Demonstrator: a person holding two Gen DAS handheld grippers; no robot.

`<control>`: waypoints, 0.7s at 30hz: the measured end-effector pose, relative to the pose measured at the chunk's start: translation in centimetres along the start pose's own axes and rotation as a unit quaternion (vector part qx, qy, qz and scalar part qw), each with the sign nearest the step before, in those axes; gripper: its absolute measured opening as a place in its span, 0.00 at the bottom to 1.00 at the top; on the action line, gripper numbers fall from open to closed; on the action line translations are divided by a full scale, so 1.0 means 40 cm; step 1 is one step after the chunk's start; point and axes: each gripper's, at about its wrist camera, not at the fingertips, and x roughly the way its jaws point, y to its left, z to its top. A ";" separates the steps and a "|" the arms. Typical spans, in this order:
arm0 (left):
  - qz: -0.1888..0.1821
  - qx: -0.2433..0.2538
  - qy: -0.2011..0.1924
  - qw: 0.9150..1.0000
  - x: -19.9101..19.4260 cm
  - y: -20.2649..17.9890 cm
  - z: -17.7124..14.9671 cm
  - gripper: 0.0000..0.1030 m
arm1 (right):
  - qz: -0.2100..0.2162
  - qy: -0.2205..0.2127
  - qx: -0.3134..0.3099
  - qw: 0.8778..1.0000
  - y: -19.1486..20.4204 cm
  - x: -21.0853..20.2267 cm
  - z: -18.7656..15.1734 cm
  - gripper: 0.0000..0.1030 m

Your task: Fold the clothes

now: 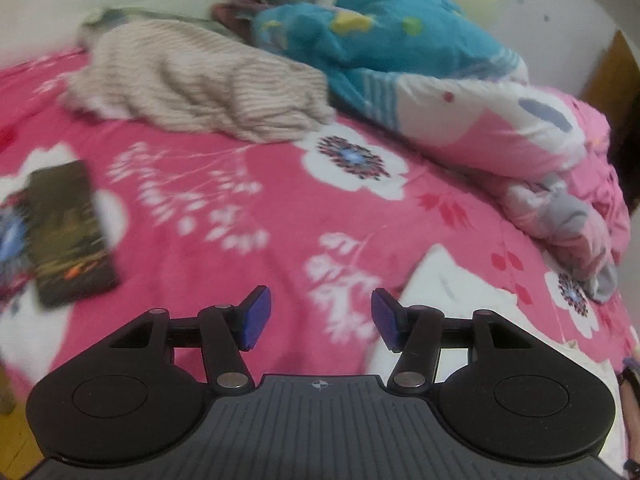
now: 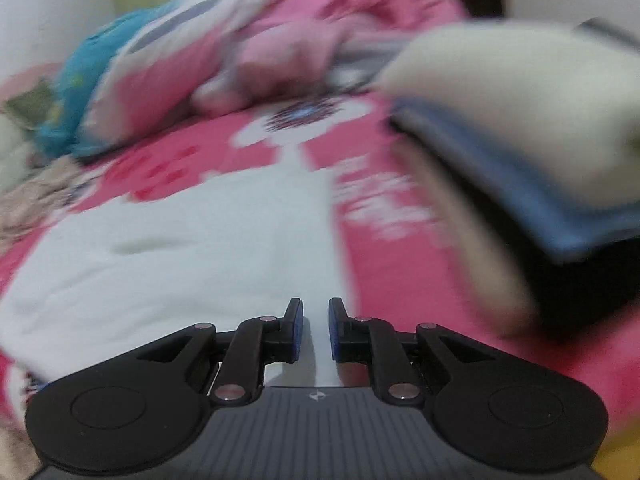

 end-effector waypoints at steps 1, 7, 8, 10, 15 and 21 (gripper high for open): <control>0.003 -0.007 -0.001 1.000 -0.012 0.012 -0.010 0.54 | -0.005 -0.012 -0.017 1.000 0.018 -0.019 0.008 0.14; -0.016 -0.069 0.002 0.997 -0.059 0.066 -0.067 0.55 | 0.190 -0.074 -0.139 0.969 0.328 -0.061 0.020 0.40; -0.019 -0.078 0.003 0.997 -0.065 0.075 -0.075 0.55 | 0.220 -0.075 -0.176 0.957 0.407 -0.059 0.002 0.47; -0.019 -0.091 0.006 0.996 -0.076 0.092 -0.090 0.55 | 0.259 -0.081 -0.257 0.928 0.564 -0.053 -0.045 0.50; -0.029 -0.127 0.020 0.991 -0.089 0.143 -0.113 0.56 | 0.274 -0.126 -0.428 0.852 0.885 -0.032 -0.180 0.50; -0.037 -0.151 0.020 0.988 -0.093 0.196 -0.130 0.57 | 0.229 -0.149 -0.548 0.791 1.069 0.017 -0.265 0.50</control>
